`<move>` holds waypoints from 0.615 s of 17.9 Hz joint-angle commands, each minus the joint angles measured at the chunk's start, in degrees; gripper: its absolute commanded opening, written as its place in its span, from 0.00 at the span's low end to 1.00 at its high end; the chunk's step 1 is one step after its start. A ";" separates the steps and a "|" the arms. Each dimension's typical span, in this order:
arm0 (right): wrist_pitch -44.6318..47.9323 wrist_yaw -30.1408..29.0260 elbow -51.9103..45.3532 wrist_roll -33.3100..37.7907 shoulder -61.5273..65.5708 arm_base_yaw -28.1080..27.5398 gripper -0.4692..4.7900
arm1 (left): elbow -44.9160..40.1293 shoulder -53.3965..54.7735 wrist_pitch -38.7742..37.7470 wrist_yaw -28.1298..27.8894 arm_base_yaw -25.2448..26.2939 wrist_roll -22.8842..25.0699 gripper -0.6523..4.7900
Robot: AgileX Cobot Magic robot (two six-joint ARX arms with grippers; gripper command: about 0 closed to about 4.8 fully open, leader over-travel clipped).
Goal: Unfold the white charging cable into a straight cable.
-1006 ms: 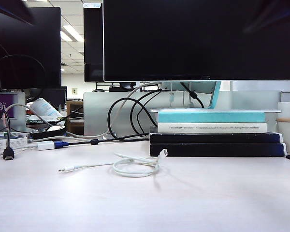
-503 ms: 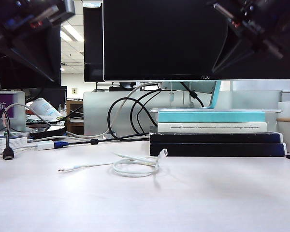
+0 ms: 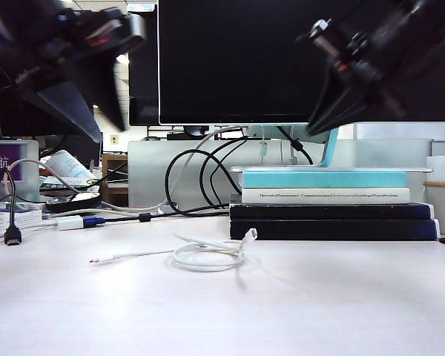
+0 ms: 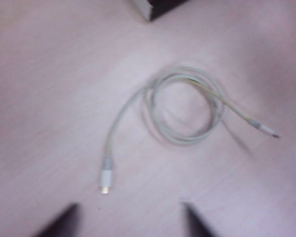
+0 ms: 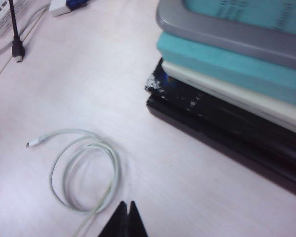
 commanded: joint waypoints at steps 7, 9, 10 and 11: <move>-0.44 -5.90 7.06 -2.47 18.14 2.08 0.70 | 1.49 8.41 -5.03 1.11 -1.16 -1.40 1.00; -0.24 -5.86 7.06 -4.04 18.75 3.39 0.70 | 1.51 8.70 -3.69 1.64 -1.49 -2.80 1.00; -0.09 -5.22 7.06 -4.48 18.82 4.13 0.70 | 1.51 8.70 -2.91 1.73 -1.53 -3.52 1.00; 0.37 -3.80 7.06 -5.40 18.91 5.51 0.70 | 1.51 8.70 -1.79 3.34 -1.79 -4.98 1.00</move>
